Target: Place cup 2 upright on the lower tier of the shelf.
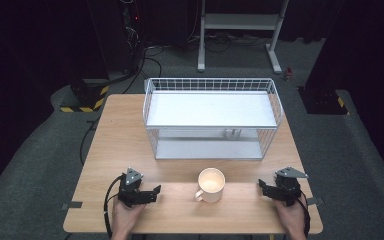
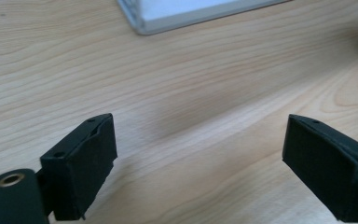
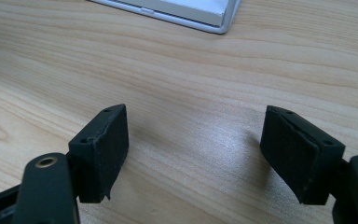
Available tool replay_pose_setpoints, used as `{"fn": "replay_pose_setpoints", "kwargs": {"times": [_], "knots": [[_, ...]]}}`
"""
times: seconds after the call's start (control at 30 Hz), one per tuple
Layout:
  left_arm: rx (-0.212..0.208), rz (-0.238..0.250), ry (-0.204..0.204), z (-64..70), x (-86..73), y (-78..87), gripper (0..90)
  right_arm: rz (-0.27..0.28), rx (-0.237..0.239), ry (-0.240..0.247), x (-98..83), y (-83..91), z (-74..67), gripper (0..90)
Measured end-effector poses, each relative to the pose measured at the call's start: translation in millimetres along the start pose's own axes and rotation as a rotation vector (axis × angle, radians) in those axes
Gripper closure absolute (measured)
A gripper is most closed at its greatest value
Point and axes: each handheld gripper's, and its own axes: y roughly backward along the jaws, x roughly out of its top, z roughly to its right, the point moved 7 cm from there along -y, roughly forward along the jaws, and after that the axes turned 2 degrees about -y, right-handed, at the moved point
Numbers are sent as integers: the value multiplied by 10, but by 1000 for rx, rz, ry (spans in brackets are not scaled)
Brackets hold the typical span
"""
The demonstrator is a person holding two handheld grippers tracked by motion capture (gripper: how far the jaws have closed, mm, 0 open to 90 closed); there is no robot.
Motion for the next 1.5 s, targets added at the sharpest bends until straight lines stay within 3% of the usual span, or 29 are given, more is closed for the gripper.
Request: {"fn": "replay_pose_setpoints", "kwargs": {"times": [0.13,0.43,0.8,1.37,1.5], "knots": [[-40,10,-16,141,16,10,79,1,0,1,1,-1,1,238],[-105,17,-91,499,39,43,52,0,0,-1,0,0,-1,238],[-185,12,-120,816,50,13,26,1,0,1,1,-1,1,238],[-224,13,-234,1265,196,-117,16,0,0,1,0,0,1,238],[-235,23,-242,1336,256,-158,16,0,0,0,0,0,0,238]]}}
